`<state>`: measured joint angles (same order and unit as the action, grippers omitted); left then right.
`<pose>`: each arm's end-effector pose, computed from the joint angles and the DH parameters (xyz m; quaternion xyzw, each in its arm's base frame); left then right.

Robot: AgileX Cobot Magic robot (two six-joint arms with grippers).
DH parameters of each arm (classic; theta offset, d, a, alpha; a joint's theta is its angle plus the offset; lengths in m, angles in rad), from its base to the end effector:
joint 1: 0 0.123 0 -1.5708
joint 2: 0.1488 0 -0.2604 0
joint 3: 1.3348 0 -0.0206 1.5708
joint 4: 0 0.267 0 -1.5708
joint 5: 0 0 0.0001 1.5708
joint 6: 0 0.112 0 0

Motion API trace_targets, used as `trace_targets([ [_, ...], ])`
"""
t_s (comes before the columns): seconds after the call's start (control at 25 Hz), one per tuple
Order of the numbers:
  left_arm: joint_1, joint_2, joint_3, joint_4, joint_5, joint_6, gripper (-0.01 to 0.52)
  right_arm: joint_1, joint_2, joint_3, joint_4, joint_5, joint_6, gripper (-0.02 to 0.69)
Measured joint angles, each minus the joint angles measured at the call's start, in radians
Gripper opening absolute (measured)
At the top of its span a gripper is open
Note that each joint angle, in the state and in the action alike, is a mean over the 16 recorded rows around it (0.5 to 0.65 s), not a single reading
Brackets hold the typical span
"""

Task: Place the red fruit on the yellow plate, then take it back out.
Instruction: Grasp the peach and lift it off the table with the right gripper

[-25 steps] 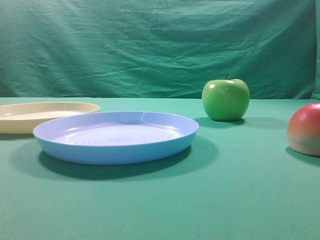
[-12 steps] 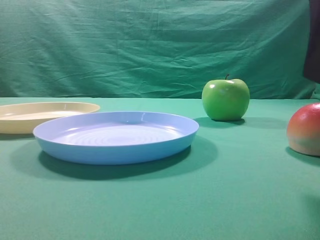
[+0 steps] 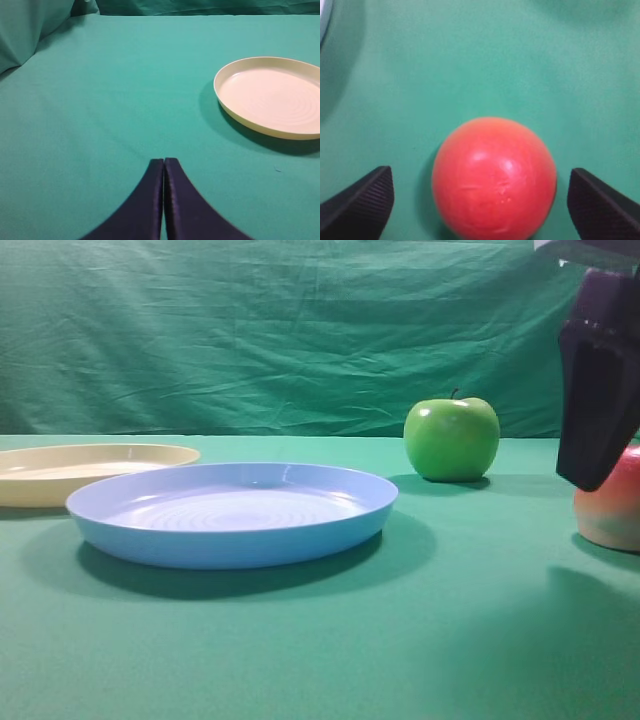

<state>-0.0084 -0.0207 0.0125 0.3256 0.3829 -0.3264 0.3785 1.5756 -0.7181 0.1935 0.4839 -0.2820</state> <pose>0.1128 0.0125 0.1725 -0.0420 0.7939 0.0382 0.6054 0.2576 0.1133 0.1034 -0.2456 0.9549 0.0654 0.1539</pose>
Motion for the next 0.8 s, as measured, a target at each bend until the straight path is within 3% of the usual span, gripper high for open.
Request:
trace_targets([
  [0.48,0.000,0.000,0.000,0.000,0.000,0.000,0.000,0.000,0.028,-0.133,0.003,0.091,0.001,0.249],
  [0.8,0.000,0.000,0.000,0.000,0.000,0.000,0.000,0.004,0.033,-0.401,0.039,0.204,0.001,0.204],
])
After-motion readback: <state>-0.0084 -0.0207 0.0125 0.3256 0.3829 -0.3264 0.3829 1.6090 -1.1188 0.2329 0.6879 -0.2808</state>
